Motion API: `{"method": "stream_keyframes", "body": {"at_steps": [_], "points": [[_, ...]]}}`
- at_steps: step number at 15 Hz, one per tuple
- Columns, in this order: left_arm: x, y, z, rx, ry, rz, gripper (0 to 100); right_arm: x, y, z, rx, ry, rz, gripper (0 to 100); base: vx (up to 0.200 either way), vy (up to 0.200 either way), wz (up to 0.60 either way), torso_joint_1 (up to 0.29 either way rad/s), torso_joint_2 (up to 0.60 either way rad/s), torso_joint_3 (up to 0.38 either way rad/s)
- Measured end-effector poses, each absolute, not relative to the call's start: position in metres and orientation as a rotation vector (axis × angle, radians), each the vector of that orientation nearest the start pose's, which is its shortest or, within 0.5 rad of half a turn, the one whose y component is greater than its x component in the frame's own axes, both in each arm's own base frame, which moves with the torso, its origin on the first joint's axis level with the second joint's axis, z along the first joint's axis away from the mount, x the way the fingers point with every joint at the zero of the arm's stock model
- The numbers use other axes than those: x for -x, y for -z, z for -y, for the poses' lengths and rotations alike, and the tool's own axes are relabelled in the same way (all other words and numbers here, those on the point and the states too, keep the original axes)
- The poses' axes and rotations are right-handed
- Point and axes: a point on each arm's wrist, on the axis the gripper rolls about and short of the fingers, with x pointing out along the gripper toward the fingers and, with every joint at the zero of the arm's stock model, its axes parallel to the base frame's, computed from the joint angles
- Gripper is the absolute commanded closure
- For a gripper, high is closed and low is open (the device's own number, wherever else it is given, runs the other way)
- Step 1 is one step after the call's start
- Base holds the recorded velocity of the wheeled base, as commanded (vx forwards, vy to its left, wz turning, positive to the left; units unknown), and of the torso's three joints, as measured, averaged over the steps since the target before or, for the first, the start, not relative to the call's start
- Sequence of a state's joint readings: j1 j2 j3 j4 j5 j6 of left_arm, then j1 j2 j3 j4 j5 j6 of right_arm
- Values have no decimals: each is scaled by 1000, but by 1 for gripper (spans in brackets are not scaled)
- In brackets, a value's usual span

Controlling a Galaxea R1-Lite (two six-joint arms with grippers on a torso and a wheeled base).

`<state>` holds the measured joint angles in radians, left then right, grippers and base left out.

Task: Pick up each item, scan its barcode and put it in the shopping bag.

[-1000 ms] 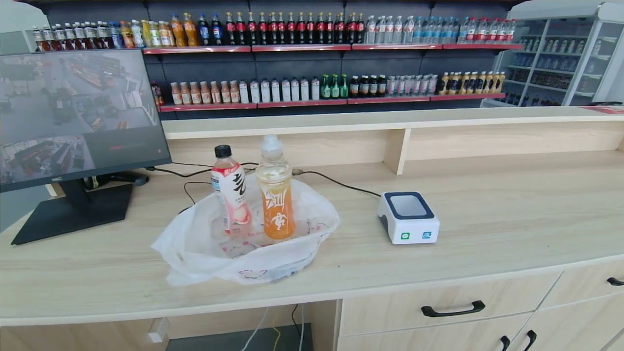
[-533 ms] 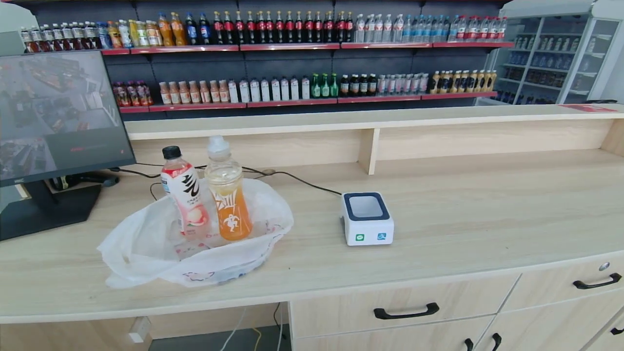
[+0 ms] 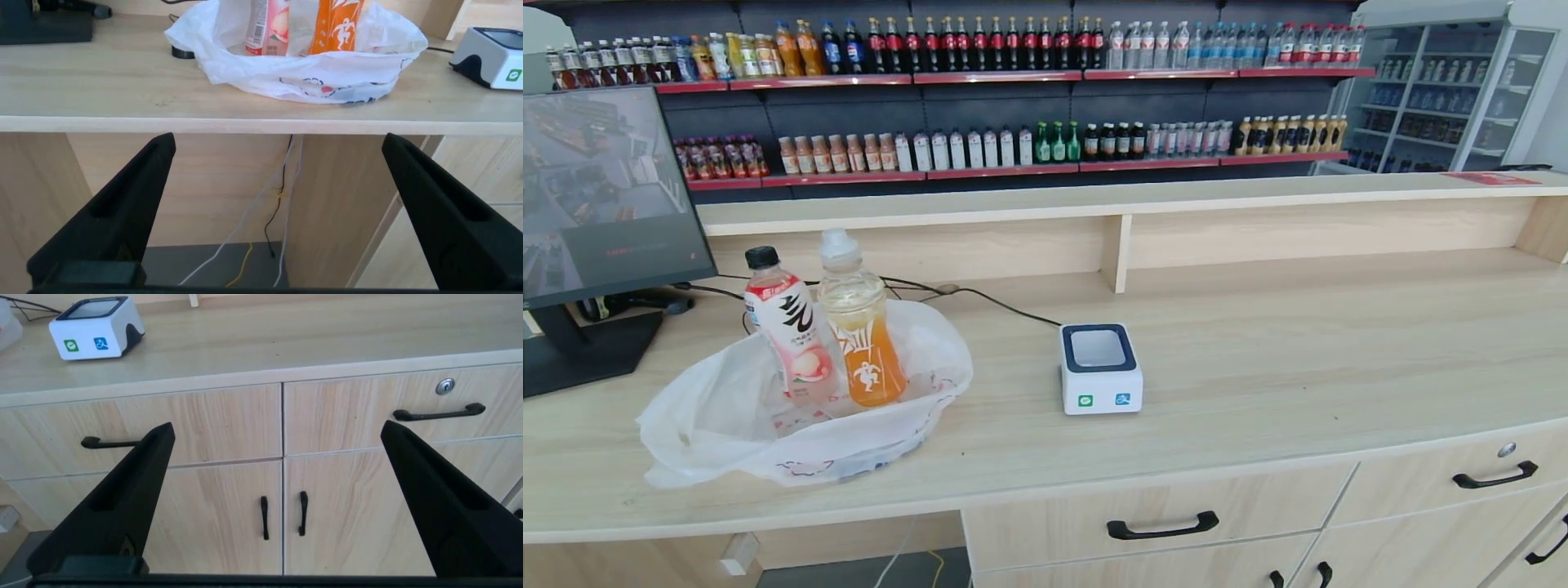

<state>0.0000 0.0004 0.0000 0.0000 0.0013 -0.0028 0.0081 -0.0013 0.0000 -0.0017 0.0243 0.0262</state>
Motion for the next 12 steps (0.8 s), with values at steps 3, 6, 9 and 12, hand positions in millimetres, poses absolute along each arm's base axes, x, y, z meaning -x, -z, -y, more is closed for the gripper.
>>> {"method": "stream_keyframes", "body": {"at_steps": [3, 6, 9, 12], "points": [[23, -75, 0, 3, -1, 0, 0, 23, -76, 0, -26, -32, 3, 0, 0, 0, 0, 0, 0, 0], [23, -75, 0, 3, -1, 0, 0, 23, -76, 0, -26, -31, 3, 0, 0, 0, 0, 0, 0, 0], [23, -75, 0, 3, -1, 0, 0, 23, -76, 0, -26, -31, 3, 0, 0, 0, 0, 0, 0, 0], [23, -75, 0, 4, -1, 0, 0, 23, -76, 0, -26, -31, 3, 0, 0, 0, 0, 0, 0, 0]]}}
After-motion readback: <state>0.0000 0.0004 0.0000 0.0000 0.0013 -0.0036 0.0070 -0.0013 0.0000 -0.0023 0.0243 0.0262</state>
